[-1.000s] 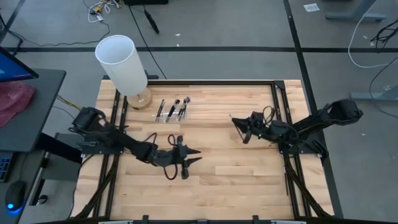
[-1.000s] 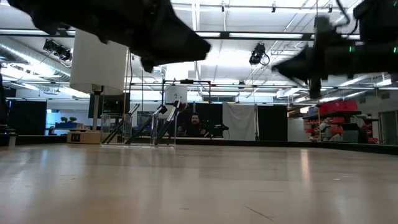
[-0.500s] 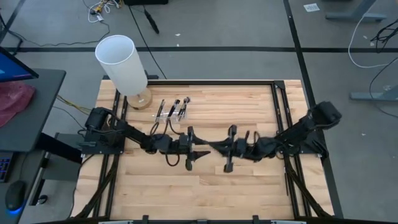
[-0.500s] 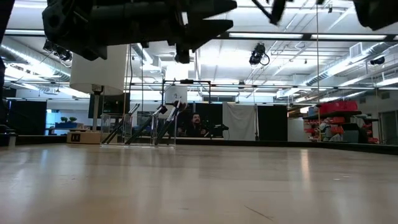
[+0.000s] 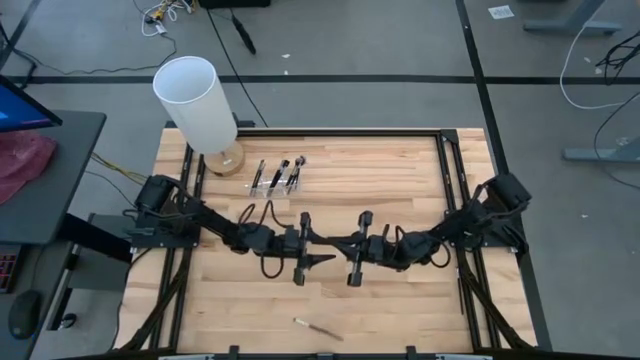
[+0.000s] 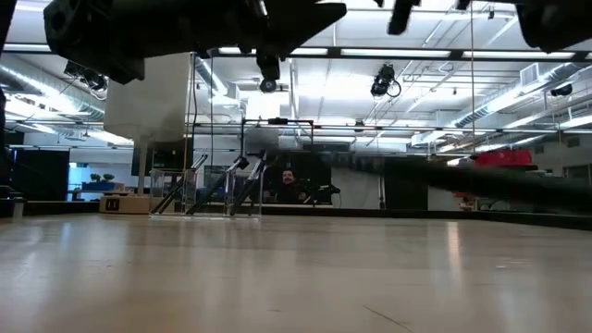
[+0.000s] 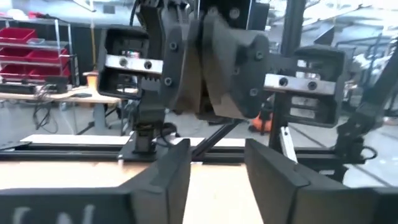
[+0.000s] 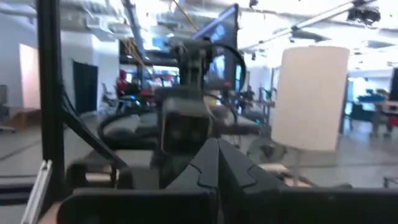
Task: Put items in baskets/containers
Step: Put the eyeshadow brush into the transparent organizer
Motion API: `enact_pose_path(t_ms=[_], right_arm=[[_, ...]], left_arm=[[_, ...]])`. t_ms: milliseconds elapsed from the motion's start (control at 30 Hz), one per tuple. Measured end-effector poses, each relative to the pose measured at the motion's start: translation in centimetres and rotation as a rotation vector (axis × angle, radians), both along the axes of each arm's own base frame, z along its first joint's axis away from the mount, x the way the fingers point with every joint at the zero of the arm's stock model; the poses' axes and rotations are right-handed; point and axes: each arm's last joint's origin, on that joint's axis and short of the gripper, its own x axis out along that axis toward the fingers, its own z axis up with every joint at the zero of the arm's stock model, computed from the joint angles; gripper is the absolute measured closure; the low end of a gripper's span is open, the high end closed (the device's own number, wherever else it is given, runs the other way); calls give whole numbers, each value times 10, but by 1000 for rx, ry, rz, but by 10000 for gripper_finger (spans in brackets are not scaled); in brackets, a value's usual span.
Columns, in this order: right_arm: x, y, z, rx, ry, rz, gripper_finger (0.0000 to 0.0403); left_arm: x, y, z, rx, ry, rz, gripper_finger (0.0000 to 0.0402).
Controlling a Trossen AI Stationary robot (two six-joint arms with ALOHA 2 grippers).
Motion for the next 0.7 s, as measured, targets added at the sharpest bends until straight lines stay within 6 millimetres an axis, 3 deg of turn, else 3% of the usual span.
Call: enact_pose_path(t_ms=[167, 333, 467, 700], right_arm=[[-18, 8, -17, 53, 67, -57, 402], [-27, 20, -38, 148, 187, 29, 403], [-18, 33, -48, 226, 383, 157, 402], [-8, 58, -42, 271, 725, 304, 393]], left_arm=[[-6, -8, 8, 66, 54, 33, 289], [-25, -28, 19, 192, 173, 124, 318], [-45, -45, 26, 238, 260, 169, 333], [-80, -81, 28, 261, 360, 55, 348]])
